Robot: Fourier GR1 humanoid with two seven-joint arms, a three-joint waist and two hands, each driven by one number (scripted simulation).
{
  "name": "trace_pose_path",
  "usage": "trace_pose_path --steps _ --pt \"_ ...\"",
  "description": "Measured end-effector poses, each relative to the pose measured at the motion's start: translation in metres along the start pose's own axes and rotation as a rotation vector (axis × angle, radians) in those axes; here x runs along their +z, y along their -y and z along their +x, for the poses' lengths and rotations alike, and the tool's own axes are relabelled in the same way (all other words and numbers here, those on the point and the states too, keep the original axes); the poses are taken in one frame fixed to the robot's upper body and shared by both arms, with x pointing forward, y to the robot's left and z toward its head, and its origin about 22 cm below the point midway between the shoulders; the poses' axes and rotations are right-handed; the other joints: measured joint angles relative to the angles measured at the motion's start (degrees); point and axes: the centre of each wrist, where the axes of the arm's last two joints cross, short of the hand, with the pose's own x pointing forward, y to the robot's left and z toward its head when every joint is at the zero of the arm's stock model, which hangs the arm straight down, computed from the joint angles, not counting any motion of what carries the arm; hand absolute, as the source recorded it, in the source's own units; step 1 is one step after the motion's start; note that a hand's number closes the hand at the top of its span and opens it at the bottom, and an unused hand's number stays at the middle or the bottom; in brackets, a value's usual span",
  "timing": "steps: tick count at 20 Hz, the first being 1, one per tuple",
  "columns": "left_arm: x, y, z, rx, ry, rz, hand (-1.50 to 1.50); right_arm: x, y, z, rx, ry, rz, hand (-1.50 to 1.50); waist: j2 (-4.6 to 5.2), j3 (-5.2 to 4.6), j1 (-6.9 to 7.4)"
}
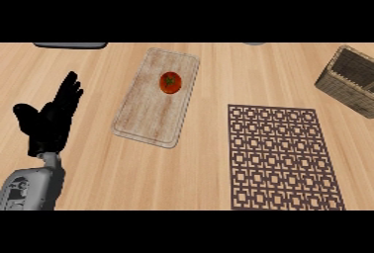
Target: Pick the pear from the placemat and place it in the basket
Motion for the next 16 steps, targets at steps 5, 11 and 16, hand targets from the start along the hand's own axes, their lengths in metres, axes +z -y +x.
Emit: trace_pose_path --steps 5,11,16 --pt "-0.002 -0.002 0.003 0.001 0.011 -0.005 0.0 -0.002 0.0 -0.009 0.061 -0.05 0.123 1.5 0.16 -0.02 0.27" --pt "-0.001 -0.002 0.005 -0.002 0.007 -0.004 0.0 0.003 -0.011 -0.021 0.091 -0.069 0.233 1.5 0.17 0.03 0.28" --pt "-0.001 -0.001 0.005 -0.002 0.013 -0.008 0.0 0.009 -0.02 -0.031 0.096 -0.075 0.237 1.5 0.37 0.07 0.55"
